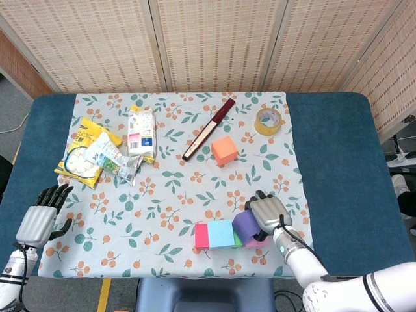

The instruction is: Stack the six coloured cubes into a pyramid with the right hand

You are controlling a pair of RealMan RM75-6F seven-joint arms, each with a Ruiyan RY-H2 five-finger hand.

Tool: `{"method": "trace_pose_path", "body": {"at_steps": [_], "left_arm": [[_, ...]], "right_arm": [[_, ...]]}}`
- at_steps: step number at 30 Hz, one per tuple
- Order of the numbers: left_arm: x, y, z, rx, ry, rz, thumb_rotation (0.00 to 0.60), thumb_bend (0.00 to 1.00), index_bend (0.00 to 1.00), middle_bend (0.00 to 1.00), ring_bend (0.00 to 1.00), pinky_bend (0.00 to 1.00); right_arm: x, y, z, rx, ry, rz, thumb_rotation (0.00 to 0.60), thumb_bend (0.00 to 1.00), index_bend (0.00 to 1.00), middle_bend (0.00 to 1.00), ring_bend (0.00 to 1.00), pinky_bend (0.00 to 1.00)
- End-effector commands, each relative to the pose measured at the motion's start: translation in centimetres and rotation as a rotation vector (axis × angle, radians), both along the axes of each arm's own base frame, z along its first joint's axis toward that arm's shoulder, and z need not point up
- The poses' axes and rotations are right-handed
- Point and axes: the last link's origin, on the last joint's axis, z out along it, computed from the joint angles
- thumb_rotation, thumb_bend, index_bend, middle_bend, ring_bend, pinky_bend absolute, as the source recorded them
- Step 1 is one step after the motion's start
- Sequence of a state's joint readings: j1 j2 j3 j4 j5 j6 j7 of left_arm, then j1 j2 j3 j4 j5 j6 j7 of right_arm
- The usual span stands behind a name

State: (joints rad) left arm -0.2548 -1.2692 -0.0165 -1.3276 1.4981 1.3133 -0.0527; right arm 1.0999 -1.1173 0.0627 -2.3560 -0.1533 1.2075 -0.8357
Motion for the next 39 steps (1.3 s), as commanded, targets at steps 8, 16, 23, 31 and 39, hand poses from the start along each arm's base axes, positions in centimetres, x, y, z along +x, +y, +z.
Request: {"method": "trace_pose_path", "body": {"at_steps": [8, 16, 23, 31, 39], "left_arm": [[0.1, -0.1, 0.2, 0.002, -0.006, -0.003, 0.6, 0.41, 0.0, 0.05, 0.01, 0.1], [0.2, -0.2, 0.1, -0.002, -0.006, -0.009, 0.6, 0.41, 0.0, 0.05, 0.01, 0.1], [0.2, -0.3, -0.1, -0.005, -0.003, -0.011, 0.6, 0.41, 0.0, 0.06, 0.01, 0.1], [0.1, -0.4, -0.1, -0.002, -0.002, -0.007, 0.6, 0.41, 0.0, 0.05, 0.01, 0.1], [0.2, -0.4, 0.0, -0.001, -0.003, -0.008, 0.6, 0.41, 0.0, 0.05, 0.01, 0.1]], "right_arm": [[-1.6, 0.8, 1.5, 0.019, -0.063, 0.069, 0.6, 0.34, 0.75, 0.18, 0.0, 0.19], [-2.4, 1.5, 3.1, 0.03, -0.109, 0.136, 0.6, 0.34, 0.75, 0.18, 0.0, 0.19], [-3.4, 2.7, 3.5, 0.066, -0.128, 0.138, 0.6, 0.34, 0.75, 0.18, 0.0, 0.19], [-3.6, 2.9, 3.7, 0.063, -0.134, 0.141, 0.6, 0.34, 0.75, 0.18, 0.0, 0.19], [-3.4, 2.9, 3.3, 0.063, -0.138, 0.146, 0.6, 0.34, 0.75, 0.18, 0.0, 0.19]]}}
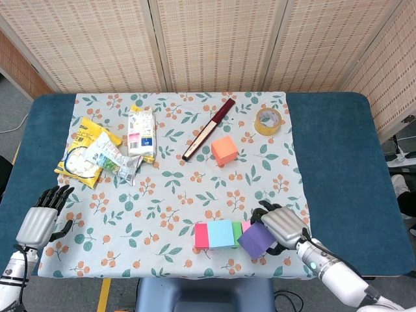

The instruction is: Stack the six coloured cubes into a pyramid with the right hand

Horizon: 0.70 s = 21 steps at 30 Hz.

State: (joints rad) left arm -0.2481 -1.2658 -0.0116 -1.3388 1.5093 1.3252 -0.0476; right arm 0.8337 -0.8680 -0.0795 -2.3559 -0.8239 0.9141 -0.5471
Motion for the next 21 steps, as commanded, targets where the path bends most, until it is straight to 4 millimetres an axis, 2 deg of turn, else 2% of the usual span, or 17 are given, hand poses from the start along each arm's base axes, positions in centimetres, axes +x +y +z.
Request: {"method": "trace_pose_path", "body": {"at_steps": [1, 21], "left_arm": [[0.0, 0.0, 0.1, 0.001, -0.002, 0.0, 0.6, 0.41, 0.0, 0.05, 0.01, 0.1], [-0.1, 0.1, 0.4, 0.001, -0.005, 0.002, 0.6, 0.41, 0.0, 0.05, 0.01, 0.1]], "right_arm": [[0.1, -0.1, -0.2, -0.008, 0.003, 0.002, 0.6, 0.34, 0.75, 0.18, 0.0, 0.19], [1.5, -1.5, -2.6, -0.085, 0.039, -0.064, 0.6, 0.34, 0.74, 0.18, 0.0, 0.19]]}}
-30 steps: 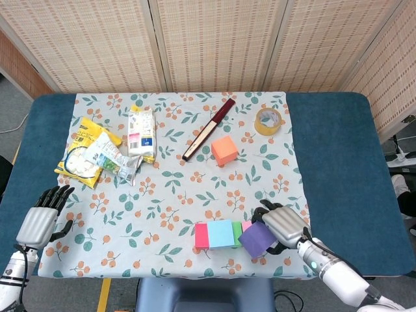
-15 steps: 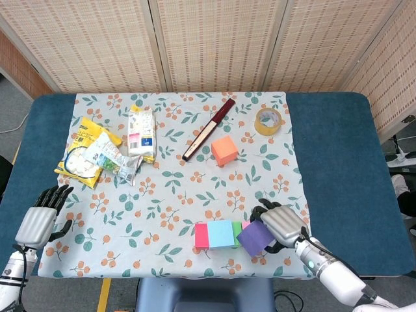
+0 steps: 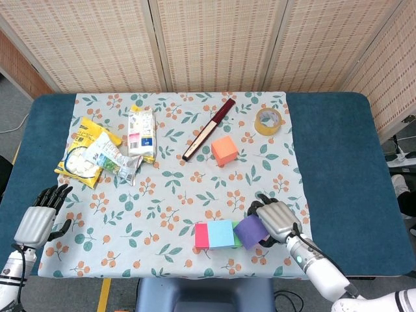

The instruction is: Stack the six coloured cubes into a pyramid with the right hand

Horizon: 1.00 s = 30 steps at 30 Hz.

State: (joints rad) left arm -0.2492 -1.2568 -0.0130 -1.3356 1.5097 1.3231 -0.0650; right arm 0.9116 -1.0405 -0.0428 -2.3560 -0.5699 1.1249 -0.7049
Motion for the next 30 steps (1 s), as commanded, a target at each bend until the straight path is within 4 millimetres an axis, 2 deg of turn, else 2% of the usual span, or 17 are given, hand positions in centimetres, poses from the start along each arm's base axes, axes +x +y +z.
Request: {"method": "trace_pose_path", "body": {"at_steps": [1, 4, 9, 12, 15, 17, 26, 30], "left_arm": [[0.0, 0.0, 0.0, 0.0, 0.0, 0.0, 0.6, 0.41, 0.0, 0.05, 0.01, 0.1], [0.0, 0.1, 0.0, -0.001, 0.001, 0.0, 0.6, 0.4, 0.0, 0.05, 0.01, 0.1], [0.0, 0.0, -0.1, -0.002, 0.001, 0.0, 0.6, 0.41, 0.0, 0.05, 0.01, 0.1], [-0.1, 0.0, 0.0, -0.001, 0.001, 0.0, 0.6, 0.41, 0.0, 0.05, 0.01, 0.1], [0.0, 0.0, 0.0, -0.001, 0.001, 0.0, 0.6, 0.41, 0.0, 0.05, 0.01, 0.1], [0.0, 0.0, 0.0, 0.0, 0.0, 0.0, 0.6, 0.41, 0.0, 0.05, 0.01, 0.1], [0.0, 0.0, 0.0, 0.0, 0.001, 0.002, 0.6, 0.41, 0.0, 0.05, 0.01, 0.1], [0.0, -0.1, 0.0, -0.001, 0.002, 0.001, 0.6, 0.41, 0.0, 0.05, 0.01, 0.1]], "right_arm": [[0.6, -0.2, -0.6, -0.003, 0.006, -0.009, 0.6, 0.34, 0.74, 0.18, 0.0, 0.19], [0.7, -0.1, -1.0, 0.001, 0.017, -0.012, 0.6, 0.34, 0.73, 0.18, 0.0, 0.19], [0.7, -0.1, -1.3, -0.003, 0.032, -0.018, 0.6, 0.34, 0.62, 0.18, 0.0, 0.19], [0.7, -0.1, -1.5, 0.002, 0.038, -0.029, 0.6, 0.34, 0.42, 0.16, 0.0, 0.19], [0.8, -0.1, -1.6, 0.016, 0.036, -0.038, 0.6, 0.34, 0.26, 0.11, 0.0, 0.18], [0.8, -0.1, -1.5, 0.027, 0.035, -0.039, 0.6, 0.34, 0.21, 0.09, 0.0, 0.18], [0.9, -0.5, -0.5, 0.068, 0.003, -0.047, 0.6, 0.31, 0.07, 0.06, 0.0, 0.17], [0.9, -0.6, 0.2, 0.099, -0.019, -0.049, 0.6, 0.3, 0.05, 0.05, 0.0, 0.17]]}}
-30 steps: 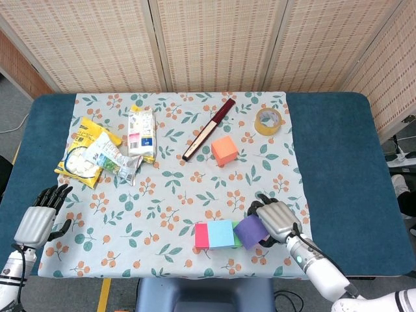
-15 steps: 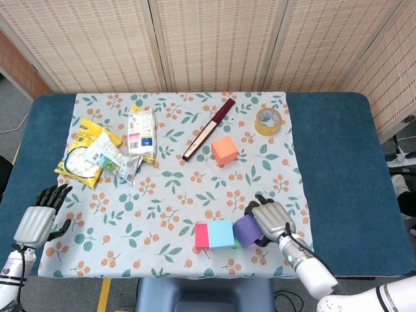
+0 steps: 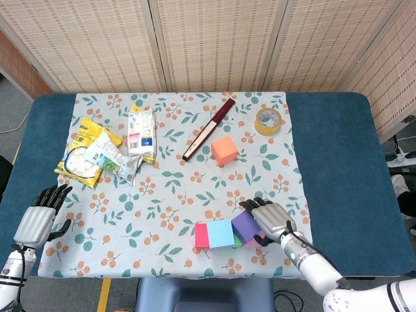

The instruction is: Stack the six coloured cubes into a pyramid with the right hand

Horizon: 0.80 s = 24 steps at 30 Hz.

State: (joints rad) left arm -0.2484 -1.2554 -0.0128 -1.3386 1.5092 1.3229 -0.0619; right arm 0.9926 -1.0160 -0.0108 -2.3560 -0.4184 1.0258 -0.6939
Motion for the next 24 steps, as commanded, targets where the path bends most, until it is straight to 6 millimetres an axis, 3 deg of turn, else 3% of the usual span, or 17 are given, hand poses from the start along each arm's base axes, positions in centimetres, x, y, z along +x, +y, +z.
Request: {"method": "trace_pose_path", "body": {"at_steps": [1, 9, 16, 20, 24], "left_arm": [[0.0, 0.0, 0.0, -0.001, 0.0, 0.0, 0.6, 0.41, 0.0, 0.05, 0.01, 0.1], [0.0, -0.1, -0.1, -0.002, 0.005, 0.0, 0.6, 0.41, 0.0, 0.06, 0.01, 0.1], [0.1, -0.1, -0.3, 0.0, 0.014, 0.0, 0.6, 0.41, 0.0, 0.05, 0.01, 0.1], [0.2, -0.1, -0.5, 0.004, 0.024, -0.006, 0.6, 0.41, 0.0, 0.05, 0.01, 0.1], [0.3, -0.1, -0.9, 0.002, 0.039, -0.007, 0.6, 0.41, 0.0, 0.06, 0.01, 0.1]], "right_arm": [[0.0, -0.1, 0.8, 0.027, -0.023, -0.002, 0.6, 0.3, 0.05, 0.05, 0.0, 0.17], [-0.3, -0.1, 3.2, 0.071, -0.044, 0.008, 0.6, 0.29, 0.03, 0.04, 0.0, 0.17], [-1.5, 0.2, 6.2, 0.001, -0.095, 0.008, 0.599, 0.29, 0.03, 0.03, 0.0, 0.17], [-3.1, 1.5, 7.0, -0.041, -0.115, 0.001, 0.598, 0.29, 0.13, 0.03, 0.0, 0.16], [-5.0, 3.2, 7.3, -0.053, -0.086, -0.018, 0.598, 0.29, 0.16, 0.03, 0.0, 0.14]]}}
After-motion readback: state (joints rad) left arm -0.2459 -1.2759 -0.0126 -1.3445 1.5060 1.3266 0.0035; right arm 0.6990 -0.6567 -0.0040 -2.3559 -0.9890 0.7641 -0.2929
